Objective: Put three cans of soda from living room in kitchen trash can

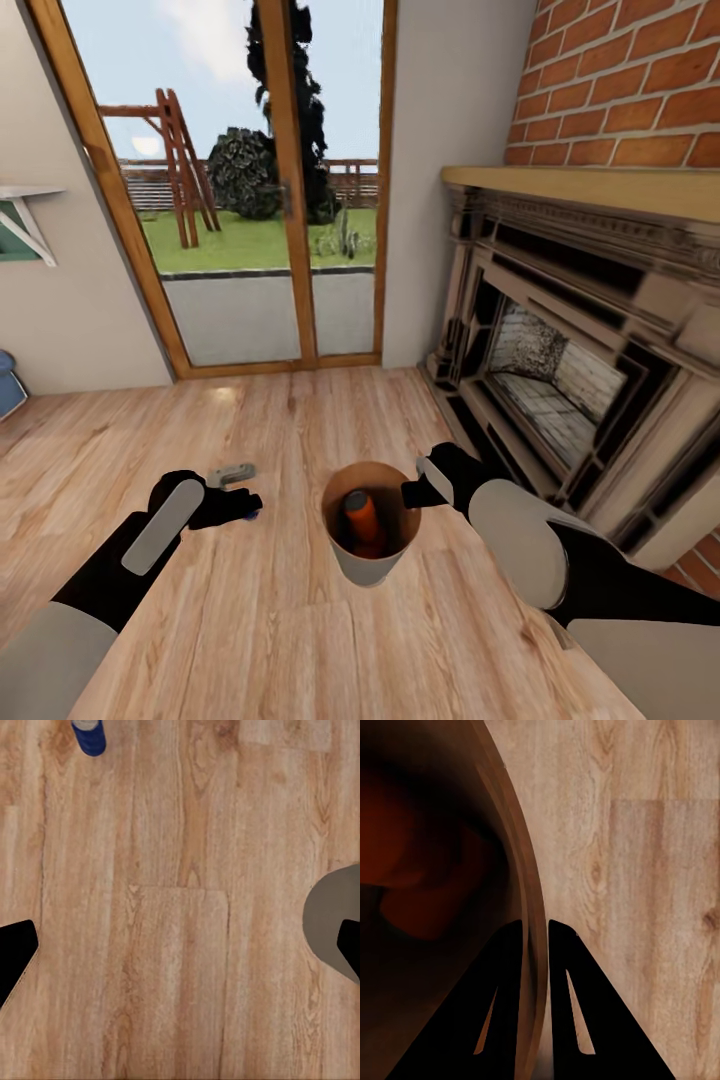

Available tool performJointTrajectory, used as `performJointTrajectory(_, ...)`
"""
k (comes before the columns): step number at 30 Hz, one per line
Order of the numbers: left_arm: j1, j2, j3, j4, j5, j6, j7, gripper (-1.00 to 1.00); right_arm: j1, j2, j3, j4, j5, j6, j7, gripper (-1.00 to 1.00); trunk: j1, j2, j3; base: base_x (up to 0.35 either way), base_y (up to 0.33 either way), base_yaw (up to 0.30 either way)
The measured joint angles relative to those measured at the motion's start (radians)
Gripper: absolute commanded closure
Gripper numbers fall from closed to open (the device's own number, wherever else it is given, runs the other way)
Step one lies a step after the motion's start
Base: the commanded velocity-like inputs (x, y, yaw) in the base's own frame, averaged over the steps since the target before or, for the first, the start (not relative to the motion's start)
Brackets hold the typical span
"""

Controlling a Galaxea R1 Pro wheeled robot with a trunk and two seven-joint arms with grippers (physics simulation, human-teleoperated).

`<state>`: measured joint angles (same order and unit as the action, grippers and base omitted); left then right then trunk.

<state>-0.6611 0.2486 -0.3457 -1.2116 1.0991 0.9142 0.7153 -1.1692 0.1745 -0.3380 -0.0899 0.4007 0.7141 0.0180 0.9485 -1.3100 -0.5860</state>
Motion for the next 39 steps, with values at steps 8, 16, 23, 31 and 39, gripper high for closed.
performJointTrajectory(8, 0.000, 0.009, 0.001, 0.002, 0.000, 0.000, 0.005, -1.00, 0.001, 0.000, -0.004, 0.000, -0.004, 0.000, 0.001, 1.00, 0.000, 0.000, -0.007, 0.183, 0.239, 0.130)
performJointTrajectory(16, 0.000, 0.009, -0.003, 0.056, -0.004, -0.001, 0.009, -1.00, 0.000, 0.000, -0.009, 0.000, -0.009, 0.000, 0.002, 1.00, 0.000, 0.000, -0.017, 0.281, 0.118, 0.074)
performJointTrajectory(23, 0.000, 0.003, -0.011, 0.073, -0.006, -0.002, 0.009, -1.00, 0.001, 0.000, -0.006, 0.001, -0.004, 0.000, 0.002, 1.00, 0.000, 0.000, -0.019, 0.335, 0.010, 0.006)
performJointTrajectory(31, 0.000, 0.002, -0.012, 0.075, -0.007, -0.003, 0.008, -1.00, 0.001, 0.000, -0.001, 0.000, 0.001, 0.000, 0.000, 1.00, 0.000, 0.000, -0.019, 0.321, 0.013, 0.000)
performJointTrajectory(39, 0.000, 0.001, -0.013, 0.075, -0.007, -0.003, 0.007, -1.00, 0.001, 0.000, -0.005, 0.000, -0.004, 0.000, 0.001, 1.00, 0.000, 0.000, -0.021, 0.269, 0.136, 0.000)
